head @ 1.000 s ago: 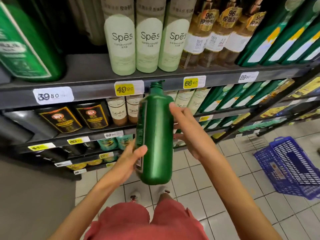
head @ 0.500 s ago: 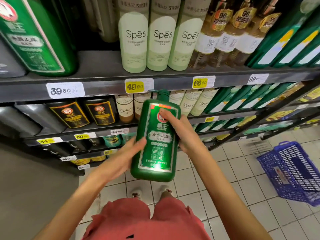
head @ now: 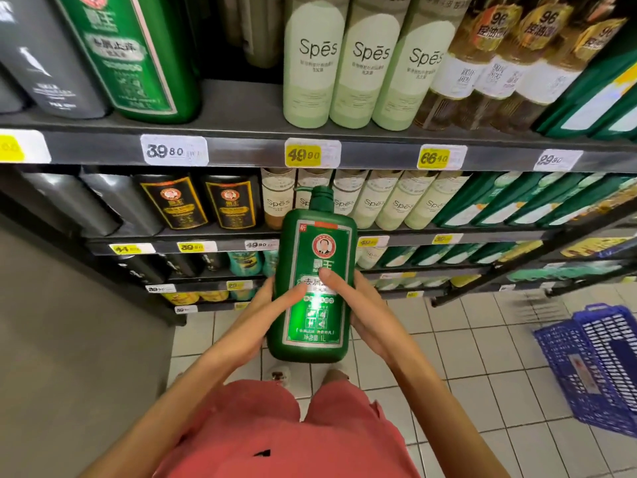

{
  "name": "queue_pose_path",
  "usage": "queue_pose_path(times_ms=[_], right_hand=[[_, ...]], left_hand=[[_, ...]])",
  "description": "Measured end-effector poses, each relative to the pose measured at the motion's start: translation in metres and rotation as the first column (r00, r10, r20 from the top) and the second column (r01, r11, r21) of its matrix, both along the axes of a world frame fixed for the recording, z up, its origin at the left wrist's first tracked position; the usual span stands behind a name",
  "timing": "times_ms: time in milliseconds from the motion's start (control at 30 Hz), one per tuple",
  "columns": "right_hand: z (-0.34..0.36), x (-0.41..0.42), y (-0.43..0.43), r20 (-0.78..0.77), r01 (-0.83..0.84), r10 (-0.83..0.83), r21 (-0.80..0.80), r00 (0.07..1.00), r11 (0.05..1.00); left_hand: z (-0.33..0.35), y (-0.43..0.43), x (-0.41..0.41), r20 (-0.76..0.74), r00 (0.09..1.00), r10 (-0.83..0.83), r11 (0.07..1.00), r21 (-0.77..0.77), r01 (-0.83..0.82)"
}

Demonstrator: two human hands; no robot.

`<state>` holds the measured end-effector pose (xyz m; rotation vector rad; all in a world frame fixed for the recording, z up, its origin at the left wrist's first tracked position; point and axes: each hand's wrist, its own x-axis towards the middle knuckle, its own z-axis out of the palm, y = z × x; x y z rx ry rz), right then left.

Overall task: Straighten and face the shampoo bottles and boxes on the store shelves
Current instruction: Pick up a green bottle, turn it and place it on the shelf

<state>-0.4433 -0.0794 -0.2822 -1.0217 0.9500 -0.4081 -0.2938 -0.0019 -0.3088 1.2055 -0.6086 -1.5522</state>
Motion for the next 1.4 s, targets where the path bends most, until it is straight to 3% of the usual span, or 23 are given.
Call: queue_pose_path(times_ms=[100, 267, 467, 667, 800, 900, 1100, 1400], right_hand=[[0.003, 0.002, -0.005, 0.021, -0.039, 0.041, -0.084, 0.999, 0.996], [0.015, 0.0, -0.013, 0.022, -0.16, 0.173, -0.283, 0.985, 0.946], [0.015, -0.001, -0.009, -0.031, -0.219, 0.229, -0.445, 0.973, 0.868], [0.024, 0.0, -0.009, -0.108, -0.274, 0.252, -0.349, 0.962, 0.896], [0.023, 0.001, -0.011, -0.182, -0.415, 0.394, -0.094, 0.901, 0.905], [0.017, -0.002, -0.008, -0.225, -0.366, 0.395, 0.16, 0.891, 0.917], [0.006, -0.026, 0.01, -0.226, -0.376, 0.422, 0.219, 0.878, 0.9], [0.017, -0.039, 0.046, 0.031, -0.328, 0.329, -0.046, 0.944, 0.944]], left_hand=[[0.001, 0.003, 0.011, 0.072, 0.997, -0.024, 0.999, -0.037, 0.027], [0.024, -0.001, 0.039, 0.376, 0.903, -0.208, 0.944, -0.163, 0.285], [0.019, -0.002, 0.05, 0.64, 0.762, -0.103, 0.927, -0.216, 0.307], [0.032, 0.017, 0.039, 0.455, 0.883, -0.113, 0.956, -0.193, 0.222], [0.028, 0.032, 0.004, -0.003, 0.996, -0.094, 0.993, 0.067, 0.094], [0.029, 0.036, -0.015, -0.143, 0.99, -0.023, 0.963, 0.264, 0.06], [0.023, 0.054, -0.034, -0.118, 0.993, 0.021, 0.931, 0.364, 0.024], [0.045, 0.079, -0.063, -0.031, 0.944, 0.33, 0.93, 0.185, -0.319]])
